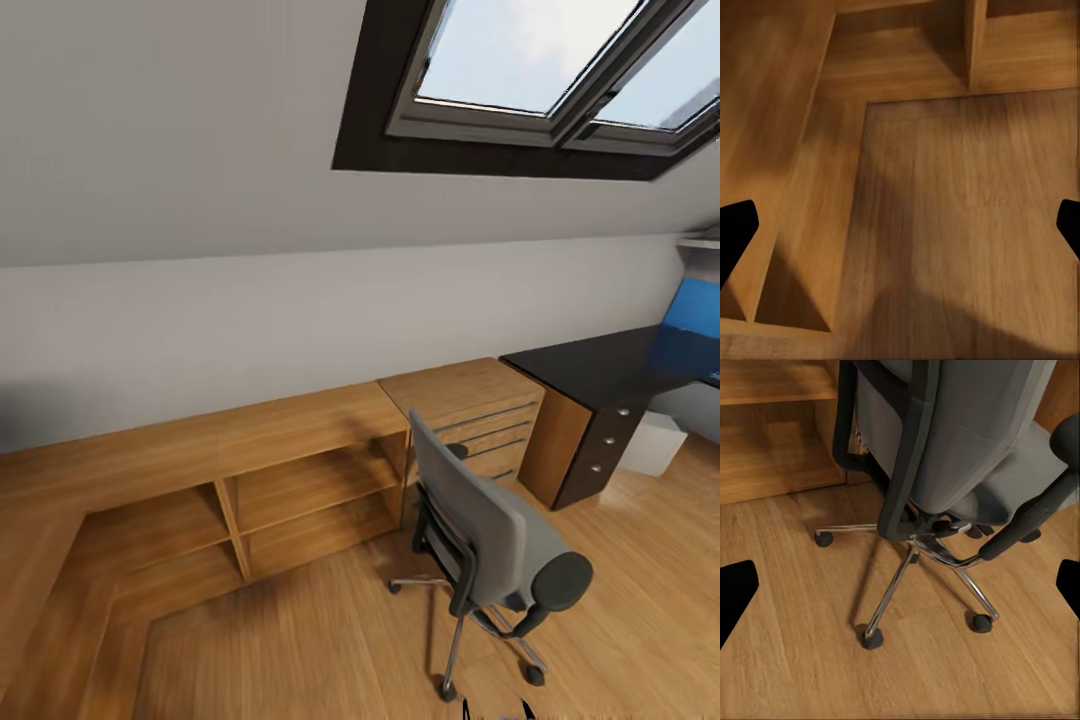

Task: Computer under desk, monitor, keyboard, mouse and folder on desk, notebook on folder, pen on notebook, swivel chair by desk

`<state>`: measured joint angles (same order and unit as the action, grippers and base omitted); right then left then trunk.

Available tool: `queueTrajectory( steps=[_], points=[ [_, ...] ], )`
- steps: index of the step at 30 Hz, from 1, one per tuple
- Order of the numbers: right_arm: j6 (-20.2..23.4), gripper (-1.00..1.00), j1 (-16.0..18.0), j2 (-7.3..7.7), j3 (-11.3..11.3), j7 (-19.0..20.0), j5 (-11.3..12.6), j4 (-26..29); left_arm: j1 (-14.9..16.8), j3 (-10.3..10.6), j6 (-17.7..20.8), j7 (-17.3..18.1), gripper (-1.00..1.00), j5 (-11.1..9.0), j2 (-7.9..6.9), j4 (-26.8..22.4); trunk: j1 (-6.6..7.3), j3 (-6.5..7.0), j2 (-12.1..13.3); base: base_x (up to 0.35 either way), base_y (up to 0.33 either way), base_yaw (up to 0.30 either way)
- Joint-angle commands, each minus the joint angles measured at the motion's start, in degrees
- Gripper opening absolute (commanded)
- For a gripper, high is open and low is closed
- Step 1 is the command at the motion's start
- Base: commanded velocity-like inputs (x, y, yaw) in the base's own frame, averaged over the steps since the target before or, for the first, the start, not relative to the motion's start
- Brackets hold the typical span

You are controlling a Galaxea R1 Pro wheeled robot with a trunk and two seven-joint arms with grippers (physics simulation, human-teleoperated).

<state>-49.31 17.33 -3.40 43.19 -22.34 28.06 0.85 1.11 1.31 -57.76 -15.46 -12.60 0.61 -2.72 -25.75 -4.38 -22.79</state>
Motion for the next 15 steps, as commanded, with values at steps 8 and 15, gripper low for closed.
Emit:
queueTrajectory(
  steps=[8, 15],
  points=[
    [-0.07, 1.00, 0.05, -0.02, 0.49, -0.34, 0.24, -0.05, 0.03, 0.18, -0.16, -0.01, 1.00, -0.32, 0.01, 0.00, -0.03, -0.57, -0.13, 0.001, 0.001, -0.239],
    [0.00, 1.00, 0.04, -0.02, 0.13, -0.34, 0.31, 0.00, 0.03, 0.18, -0.16, -0.01, 1.00, -0.32, 0.01, 0.00, -0.03, -0.89, -0.13, 0.000, 0.000, -0.246]
  ],
)
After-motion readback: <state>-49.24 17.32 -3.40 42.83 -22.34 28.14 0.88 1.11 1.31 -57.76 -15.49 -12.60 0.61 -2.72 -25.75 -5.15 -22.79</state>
